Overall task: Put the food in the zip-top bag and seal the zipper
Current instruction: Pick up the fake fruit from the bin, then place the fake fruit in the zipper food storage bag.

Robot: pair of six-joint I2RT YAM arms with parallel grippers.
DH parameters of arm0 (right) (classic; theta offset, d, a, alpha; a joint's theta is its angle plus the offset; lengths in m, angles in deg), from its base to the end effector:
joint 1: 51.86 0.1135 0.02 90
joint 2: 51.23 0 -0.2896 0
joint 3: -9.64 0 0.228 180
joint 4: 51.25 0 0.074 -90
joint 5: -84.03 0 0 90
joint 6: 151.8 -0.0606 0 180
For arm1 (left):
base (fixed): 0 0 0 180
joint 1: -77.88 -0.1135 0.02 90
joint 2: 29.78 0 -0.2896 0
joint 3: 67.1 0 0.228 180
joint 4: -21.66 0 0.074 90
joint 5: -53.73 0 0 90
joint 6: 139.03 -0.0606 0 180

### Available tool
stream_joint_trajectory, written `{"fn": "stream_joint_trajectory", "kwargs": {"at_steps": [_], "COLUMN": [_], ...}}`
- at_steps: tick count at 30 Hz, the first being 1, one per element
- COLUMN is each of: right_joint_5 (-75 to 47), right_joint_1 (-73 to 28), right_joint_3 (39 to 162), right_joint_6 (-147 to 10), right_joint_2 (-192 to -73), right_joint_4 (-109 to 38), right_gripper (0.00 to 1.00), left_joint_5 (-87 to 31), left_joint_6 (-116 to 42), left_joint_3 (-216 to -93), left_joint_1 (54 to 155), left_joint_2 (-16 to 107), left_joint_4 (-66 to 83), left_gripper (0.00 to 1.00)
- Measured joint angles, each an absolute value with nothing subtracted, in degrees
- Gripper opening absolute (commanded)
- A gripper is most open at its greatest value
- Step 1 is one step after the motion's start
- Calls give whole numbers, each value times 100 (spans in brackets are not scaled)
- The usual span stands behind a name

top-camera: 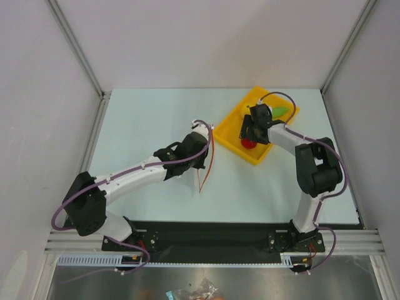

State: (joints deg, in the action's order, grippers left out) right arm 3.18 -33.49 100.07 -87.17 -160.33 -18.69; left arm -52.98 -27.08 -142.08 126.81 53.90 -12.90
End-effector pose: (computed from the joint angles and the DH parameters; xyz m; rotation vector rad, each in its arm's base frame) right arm 0.3965 0.1215 0.2098 0.2187 2.4445 0.1394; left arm 0.2166 -0.2220 0.2764 0.3947 2.2713 -0.3012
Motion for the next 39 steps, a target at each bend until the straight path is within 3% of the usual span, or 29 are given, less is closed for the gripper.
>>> {"fn": "stream_joint_trajectory", "kwargs": {"at_steps": [9,15,28,39], "right_joint_5": [143,-465,-1553,-1453], "right_joint_1": [-2588,-1631,-1207,-1078], "right_joint_3": [8235,6873,6119,5992], "right_joint_6": [-8756,-8614,-9010,-9235], "right_joint_2": [-13310,-11522,-11847,-12219], "right_joint_4": [-2437,-4083,-5788,-6061], "right_gripper": [50,44,43,40], "left_joint_5": [-5232,-5121,-4845,-4767], "left_joint_6": [-2708,-2708,-2706,-2701], "left_joint_3": [-14195,-14117,-13968,-13848], "left_joint_1": [12683,12683,12683,12659], "left_joint_2": [5390,5390,5270,5099], "left_joint_4": [-1264,-1181,-1002,-888], "left_gripper": [0,0,0,0]}}
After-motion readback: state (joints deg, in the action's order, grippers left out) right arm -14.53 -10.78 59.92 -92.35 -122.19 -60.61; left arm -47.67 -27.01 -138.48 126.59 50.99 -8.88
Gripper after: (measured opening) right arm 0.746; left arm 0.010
